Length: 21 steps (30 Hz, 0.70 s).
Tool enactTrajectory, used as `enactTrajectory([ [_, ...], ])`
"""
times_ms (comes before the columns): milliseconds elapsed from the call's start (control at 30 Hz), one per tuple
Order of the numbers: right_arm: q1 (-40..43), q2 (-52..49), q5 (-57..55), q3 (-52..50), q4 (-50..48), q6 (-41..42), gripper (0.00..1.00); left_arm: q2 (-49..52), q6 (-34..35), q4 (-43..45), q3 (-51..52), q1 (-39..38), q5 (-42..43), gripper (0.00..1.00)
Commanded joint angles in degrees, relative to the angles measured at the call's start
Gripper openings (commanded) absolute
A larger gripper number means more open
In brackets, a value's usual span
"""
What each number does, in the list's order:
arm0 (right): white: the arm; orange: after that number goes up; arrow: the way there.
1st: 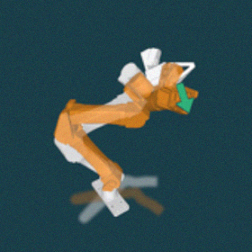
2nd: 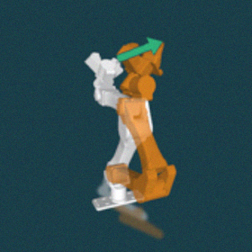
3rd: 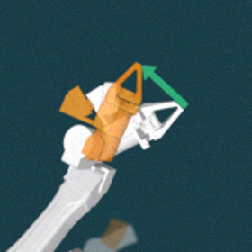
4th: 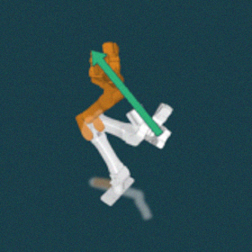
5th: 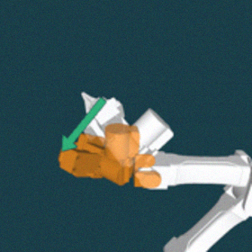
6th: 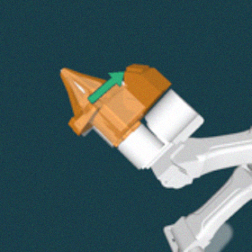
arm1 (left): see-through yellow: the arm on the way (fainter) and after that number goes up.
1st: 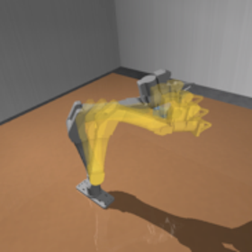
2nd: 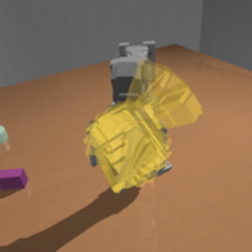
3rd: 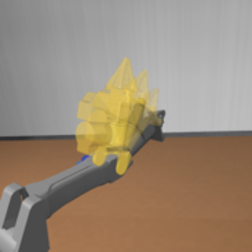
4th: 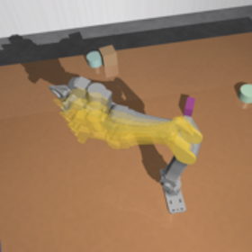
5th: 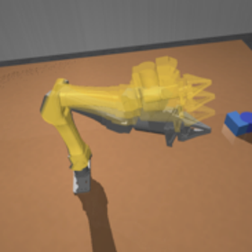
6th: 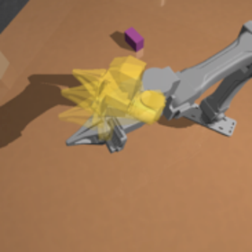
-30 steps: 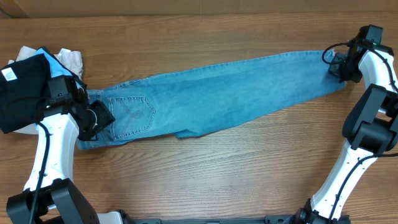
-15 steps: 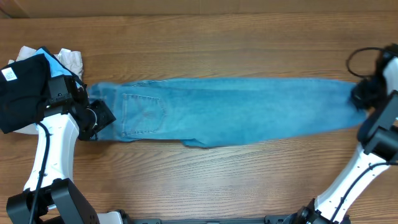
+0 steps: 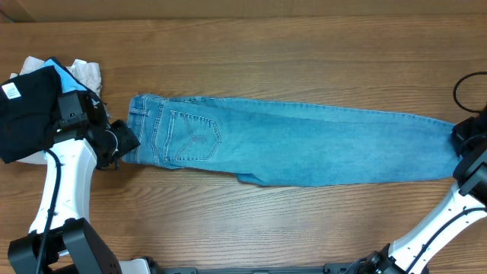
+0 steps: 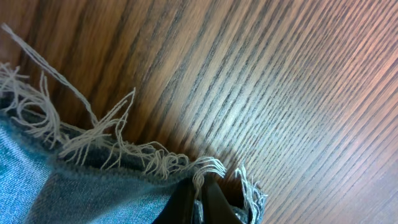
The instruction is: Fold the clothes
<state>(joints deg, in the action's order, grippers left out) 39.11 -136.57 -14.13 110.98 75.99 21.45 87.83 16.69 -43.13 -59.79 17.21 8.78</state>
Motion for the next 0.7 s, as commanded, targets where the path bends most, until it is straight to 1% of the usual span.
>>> enactTrajectory([
  [0,-1.57,-2.32,1.79,-1.2,-0.37,0.98,0.05,0.24,-3.06,1.53,-0.94,-0.44,-0.33,0.57],
  [67,-1.86,-2.19,1.84,-0.96,-0.28,0.87,0.06,0.24,-3.65,3.37,-0.94,-0.44,-0.37,0.62],
  [167,-1.92,-1.6,2.49,-0.24,-0.17,0.9,0.06,0.26,-3.65,6.88,-0.94,-0.5,-0.13,0.62],
  [233,-1.92,-0.72,2.69,0.11,-0.15,0.87,0.06,0.5,-3.67,8.28,-0.94,-0.94,-0.15,0.59],
  [300,-1.92,0.39,2.86,0.15,-0.24,0.9,0.07,1.18,-3.63,8.68,-0.94,-1.92,0.42,0.53],
  [333,-1.92,1.03,2.86,0.15,-0.44,0.87,0.09,1.7,-3.65,8.52,-0.94,-2.6,0.92,0.5],
  [367,-1.92,1.49,2.86,0.15,-0.52,0.9,0.12,2.14,-3.65,8.37,-0.94,-3.37,1.57,0.5],
  [433,-1.92,2.38,2.86,0.15,-0.7,0.9,0.23,3.32,-3.87,8.22,-0.94,-5.27,1.79,0.49],
  [467,-1.86,2.73,2.86,0.15,-0.7,0.9,0.25,3.91,-4.33,8.28,-0.94,-6.27,1.79,0.49],
  [667,-1.88,4.13,4.39,0.63,-0.57,0.92,0.32,8.83,-4.92,9.86,-0.94,-10.36,0.52,0.47],
])
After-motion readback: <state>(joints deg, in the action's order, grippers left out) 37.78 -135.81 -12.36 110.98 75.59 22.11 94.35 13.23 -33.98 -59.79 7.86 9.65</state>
